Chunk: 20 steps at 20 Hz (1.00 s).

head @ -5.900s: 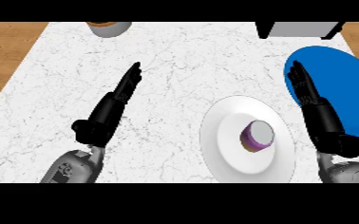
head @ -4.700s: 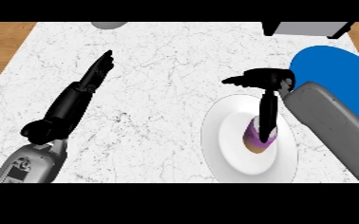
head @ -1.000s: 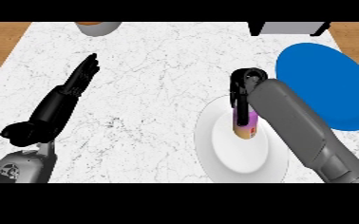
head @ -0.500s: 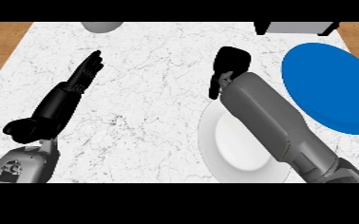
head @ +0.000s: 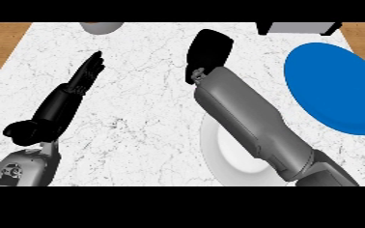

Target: Pick the can from the plate and place it in the plate

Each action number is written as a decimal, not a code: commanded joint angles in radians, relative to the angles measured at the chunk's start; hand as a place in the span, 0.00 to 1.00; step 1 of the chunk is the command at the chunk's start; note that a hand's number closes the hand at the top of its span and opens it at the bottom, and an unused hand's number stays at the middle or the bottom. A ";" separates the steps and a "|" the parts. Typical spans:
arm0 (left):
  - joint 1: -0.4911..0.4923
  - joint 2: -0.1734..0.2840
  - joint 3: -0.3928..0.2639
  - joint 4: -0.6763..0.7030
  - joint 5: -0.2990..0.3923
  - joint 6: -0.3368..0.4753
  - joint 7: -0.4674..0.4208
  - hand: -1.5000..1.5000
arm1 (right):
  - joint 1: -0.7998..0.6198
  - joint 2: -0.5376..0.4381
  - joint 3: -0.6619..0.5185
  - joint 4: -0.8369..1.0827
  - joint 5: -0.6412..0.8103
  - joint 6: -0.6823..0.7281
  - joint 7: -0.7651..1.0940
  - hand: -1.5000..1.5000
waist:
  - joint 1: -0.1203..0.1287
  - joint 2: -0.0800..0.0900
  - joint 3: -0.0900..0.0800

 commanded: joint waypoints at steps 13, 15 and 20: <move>0.027 0.025 0.058 0.002 0.017 -0.020 -0.028 0.50 | -0.032 -0.117 -0.203 -0.027 0.297 -0.065 0.201 1.00 | -0.033 -0.002 0.001; 0.042 -0.009 0.019 -0.015 -0.014 0.007 -0.014 0.50 | 0.010 -0.121 -0.226 -0.044 0.321 -0.094 0.191 1.00 | -0.030 -0.002 0.001; 0.085 -0.004 0.031 -0.011 -0.012 -0.012 -0.060 0.50 | 0.134 -0.208 -0.302 -0.095 0.372 -0.213 0.091 1.00 | -0.028 0.001 0.001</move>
